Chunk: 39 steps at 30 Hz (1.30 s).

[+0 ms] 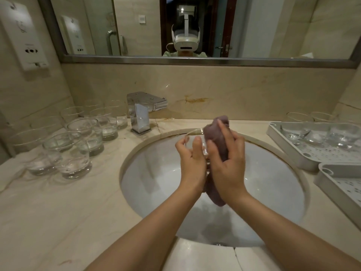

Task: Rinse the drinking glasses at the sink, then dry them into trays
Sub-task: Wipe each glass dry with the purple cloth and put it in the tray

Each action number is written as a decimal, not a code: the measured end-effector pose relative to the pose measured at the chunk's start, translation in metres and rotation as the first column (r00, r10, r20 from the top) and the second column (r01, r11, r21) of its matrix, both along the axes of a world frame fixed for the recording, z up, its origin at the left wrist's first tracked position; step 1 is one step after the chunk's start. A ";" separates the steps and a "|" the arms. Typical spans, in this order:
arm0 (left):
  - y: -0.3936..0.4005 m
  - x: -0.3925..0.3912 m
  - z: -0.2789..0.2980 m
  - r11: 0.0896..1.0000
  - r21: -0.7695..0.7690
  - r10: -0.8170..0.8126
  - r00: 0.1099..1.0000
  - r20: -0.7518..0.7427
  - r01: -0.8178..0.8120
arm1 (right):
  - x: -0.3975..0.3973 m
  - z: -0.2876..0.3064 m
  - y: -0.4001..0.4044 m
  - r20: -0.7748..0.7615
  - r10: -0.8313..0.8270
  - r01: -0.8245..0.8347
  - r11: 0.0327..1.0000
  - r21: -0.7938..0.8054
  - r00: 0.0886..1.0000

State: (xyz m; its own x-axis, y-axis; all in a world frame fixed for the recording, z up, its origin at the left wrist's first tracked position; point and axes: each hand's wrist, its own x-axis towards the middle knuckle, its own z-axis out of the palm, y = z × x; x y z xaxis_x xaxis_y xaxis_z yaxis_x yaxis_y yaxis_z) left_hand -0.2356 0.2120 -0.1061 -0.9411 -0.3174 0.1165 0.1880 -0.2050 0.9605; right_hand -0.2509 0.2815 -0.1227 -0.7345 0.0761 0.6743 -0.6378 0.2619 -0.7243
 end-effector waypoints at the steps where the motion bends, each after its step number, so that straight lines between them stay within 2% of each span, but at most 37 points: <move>1: 0.002 0.001 0.000 1.000 -0.029 -0.009 1.000 -0.011 0.009 | -0.001 0.006 0.003 0.076 0.030 -0.022 0.994 -0.105 0.997; 3: 0.005 0.002 -0.002 0.994 -0.095 -0.056 0.998 -0.036 0.052 | -0.007 0.013 0.014 0.292 0.172 -0.061 0.934 -0.353 0.941; 5: 0.008 0.003 -0.002 0.982 -0.156 -0.116 0.992 -0.046 0.108 | -0.012 0.017 0.024 0.438 0.344 -0.039 0.821 -0.570 0.830; 7: 0.007 0.003 -0.002 0.967 -0.190 -0.178 0.983 -0.035 0.169 | -0.012 0.019 0.027 0.486 0.393 0.006 0.772 -0.636 0.781; 11: -0.001 0.001 0.001 0.919 -0.328 -0.215 0.975 0.050 0.220 | -0.009 0.019 0.026 0.503 0.359 0.061 0.765 -0.641 0.786; 14: -0.004 -0.001 0.004 0.946 -0.275 -0.163 0.985 0.064 0.174 | -0.004 0.022 0.026 0.450 0.256 0.017 0.855 -0.519 0.856; 17: -0.006 -0.007 0.002 0.995 -0.058 -0.081 0.995 0.059 0.085 | 0.009 0.015 0.015 0.213 0.087 -0.052 0.985 -0.167 0.973; 19: -0.008 -0.009 0.002 0.998 0.068 -0.020 0.997 0.078 0.015 | 0.009 0.001 0.005 0.006 0.007 -0.007 0.995 0.100 1.000; 21: -0.008 -0.009 0.002 0.995 0.089 0.032 0.995 0.098 -0.040 | 0.003 -0.008 -0.003 -0.099 -0.024 0.042 0.982 0.186 0.995; 24: 0.001 -0.003 0.003 0.999 0.029 0.018 0.997 0.068 -0.020 | -0.001 0.001 -0.001 -0.011 -0.028 0.028 0.999 -0.031 1.000; 27: 0.009 -0.002 0.000 0.999 -0.033 -0.035 0.999 0.036 0.036 | -0.006 0.013 0.013 0.222 0.066 -0.002 0.960 -0.278 0.973; 29: 0.011 -0.002 -0.002 0.992 -0.099 -0.073 0.997 0.009 0.074 | -0.012 0.018 0.022 0.393 0.242 -0.004 0.855 -0.518 0.887; 31: 0.010 0.000 -0.002 0.978 -0.163 -0.139 0.990 -0.031 0.132 | -0.015 0.019 0.026 0.479 0.403 0.036 0.735 -0.677 0.780; 33: 0.007 0.002 0.001 0.958 -0.221 -0.192 0.981 -0.033 0.180 | -0.016 0.017 0.027 0.508 0.440 0.048 0.720 -0.693 0.740; 36: 0.003 0.002 0.004 0.938 -0.308 -0.162 0.987 0.005 0.155 | -0.013 0.019 0.027 0.502 0.366 0.054 0.766 -0.641 0.784; 39: 0.000 0.000 0.007 0.984 -0.157 -0.091 0.996 -0.027 0.085 | -0.006 0.024 0.025 0.434 0.306 -0.021 0.836 -0.548 0.847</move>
State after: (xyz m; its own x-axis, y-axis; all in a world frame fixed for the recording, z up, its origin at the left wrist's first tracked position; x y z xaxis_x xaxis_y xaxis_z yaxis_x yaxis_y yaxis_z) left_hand -0.2353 0.2120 -0.0995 -0.9592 -0.2090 0.1902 0.2089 -0.0708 0.9754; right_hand -0.2565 0.3064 -0.0985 -0.9819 0.1455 0.1213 -0.1612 -0.3057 -0.9384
